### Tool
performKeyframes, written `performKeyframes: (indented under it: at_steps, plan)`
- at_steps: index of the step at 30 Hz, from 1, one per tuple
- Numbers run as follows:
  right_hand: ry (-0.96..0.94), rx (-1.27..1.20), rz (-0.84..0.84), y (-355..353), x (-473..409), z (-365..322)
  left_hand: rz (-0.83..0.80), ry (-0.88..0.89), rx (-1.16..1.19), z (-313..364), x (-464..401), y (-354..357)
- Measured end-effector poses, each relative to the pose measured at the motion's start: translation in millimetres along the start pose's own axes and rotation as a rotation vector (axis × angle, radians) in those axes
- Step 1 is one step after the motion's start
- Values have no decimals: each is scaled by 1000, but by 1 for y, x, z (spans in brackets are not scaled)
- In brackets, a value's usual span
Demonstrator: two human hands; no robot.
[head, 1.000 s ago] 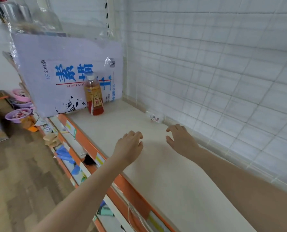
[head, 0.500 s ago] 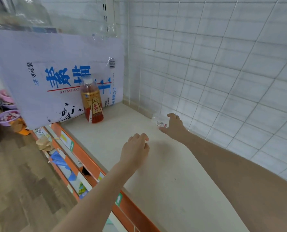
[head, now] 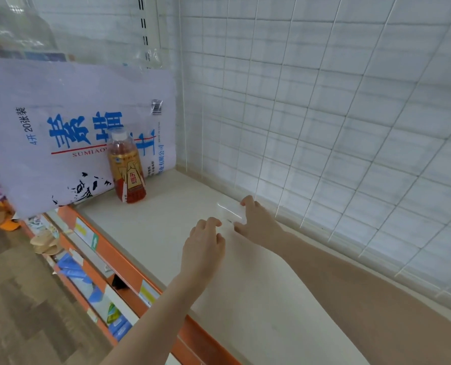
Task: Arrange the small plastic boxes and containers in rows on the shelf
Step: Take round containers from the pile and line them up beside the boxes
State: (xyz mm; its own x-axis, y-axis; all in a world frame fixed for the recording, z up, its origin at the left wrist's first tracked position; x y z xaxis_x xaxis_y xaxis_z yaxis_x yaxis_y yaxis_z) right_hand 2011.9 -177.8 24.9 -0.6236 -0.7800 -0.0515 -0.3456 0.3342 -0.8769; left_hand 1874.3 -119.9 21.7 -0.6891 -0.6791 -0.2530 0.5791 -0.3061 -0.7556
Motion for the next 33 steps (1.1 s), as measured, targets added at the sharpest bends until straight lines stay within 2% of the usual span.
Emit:
performKeyframes:
  at_steps: [6,11,20,24,28,33]
  plan:
    - [92,-14,-62,-30,61,32,-75,-4,71,38,18,14]
    - [251,-224,-32,-68,126,75,-171,48,184,97,45,40]
    - [382,-544,78,-149,254,140,-375,154,592,225,108,87]
    - [424,-686,62,-176,312,167,-461,190,734,281,147,97]
    - [421,-626,45,-197,364,180,-493,287,758,328,182,106]
    - [427,-344,65,-216,419,198,-502,403,646,372,216,124]
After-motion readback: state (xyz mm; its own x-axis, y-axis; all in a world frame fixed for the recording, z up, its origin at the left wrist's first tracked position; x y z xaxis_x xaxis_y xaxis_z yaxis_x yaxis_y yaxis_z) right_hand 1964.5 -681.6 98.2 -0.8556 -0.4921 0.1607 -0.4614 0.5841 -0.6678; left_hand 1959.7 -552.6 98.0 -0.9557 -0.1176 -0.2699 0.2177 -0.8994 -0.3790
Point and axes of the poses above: each hand's wrist, its own x-axis away from the middle knuckle, its own y-axis out of the palm, z = x × y, the point moved 8 cm from there along -x, towards the middle knuckle, and after that the axes turned 1 degree about -x, right-handed, at the moved point
